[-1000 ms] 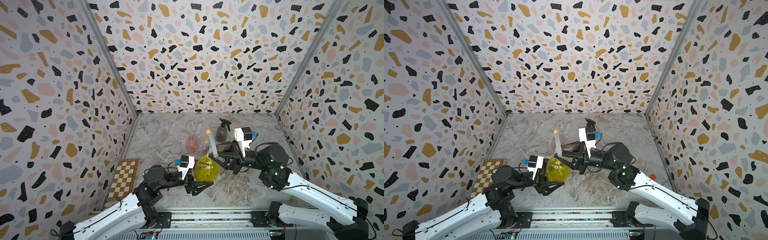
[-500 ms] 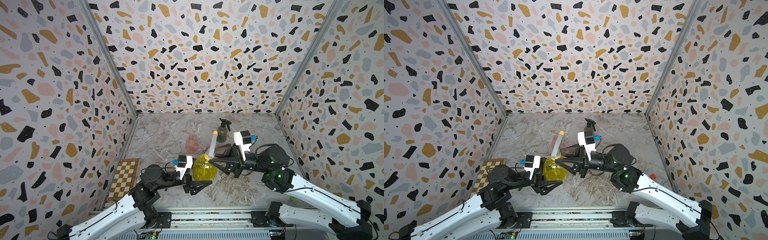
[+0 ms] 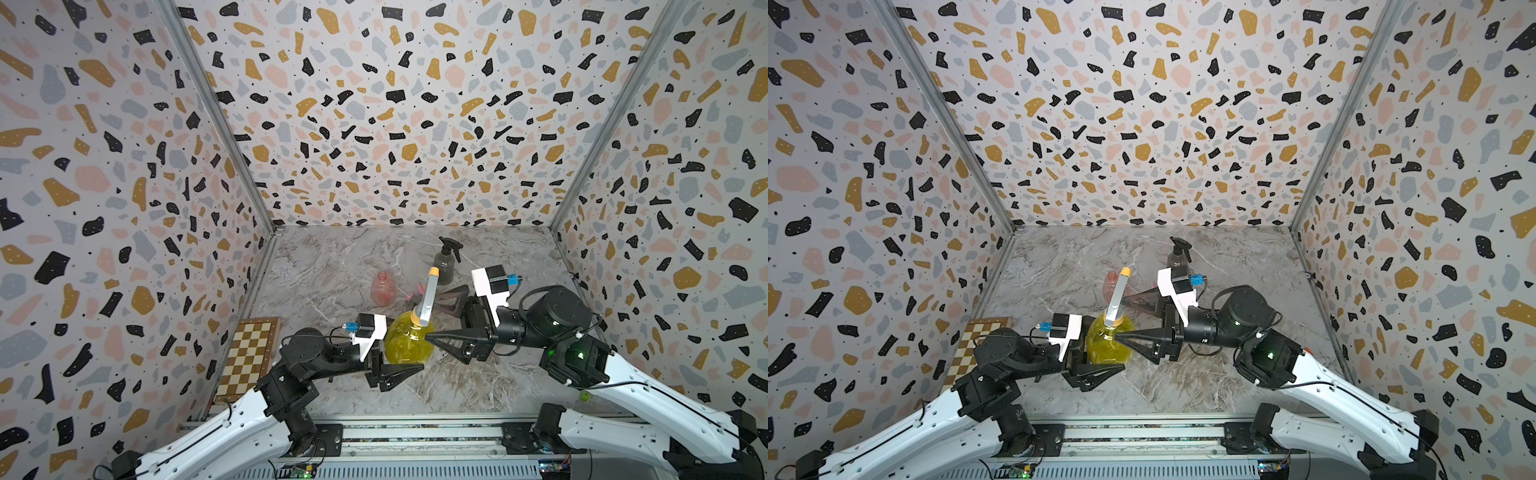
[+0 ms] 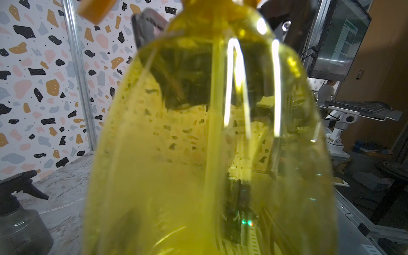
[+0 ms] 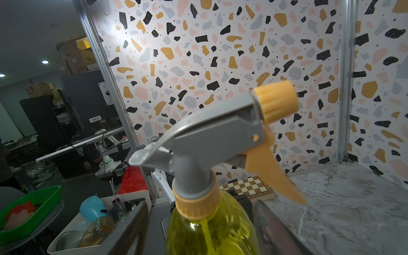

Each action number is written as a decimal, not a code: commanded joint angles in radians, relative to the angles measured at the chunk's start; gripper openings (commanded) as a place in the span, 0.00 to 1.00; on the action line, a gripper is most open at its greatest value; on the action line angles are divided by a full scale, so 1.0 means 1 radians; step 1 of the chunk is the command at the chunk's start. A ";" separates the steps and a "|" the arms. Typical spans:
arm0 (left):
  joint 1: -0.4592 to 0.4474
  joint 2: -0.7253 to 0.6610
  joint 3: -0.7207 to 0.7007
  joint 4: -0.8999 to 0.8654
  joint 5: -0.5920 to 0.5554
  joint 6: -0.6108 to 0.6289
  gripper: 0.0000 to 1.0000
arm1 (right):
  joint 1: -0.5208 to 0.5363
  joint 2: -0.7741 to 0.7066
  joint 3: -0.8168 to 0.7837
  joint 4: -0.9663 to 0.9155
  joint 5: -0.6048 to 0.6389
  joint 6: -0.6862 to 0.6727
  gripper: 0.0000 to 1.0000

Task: Attach spray nozzles to spray bottles
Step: Insert the spray nozzle into the spray bottle.

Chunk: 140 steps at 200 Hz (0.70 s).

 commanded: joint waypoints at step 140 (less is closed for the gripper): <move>-0.002 0.003 -0.001 0.088 0.169 -0.023 0.00 | -0.125 0.058 0.210 -0.123 -0.313 -0.147 0.88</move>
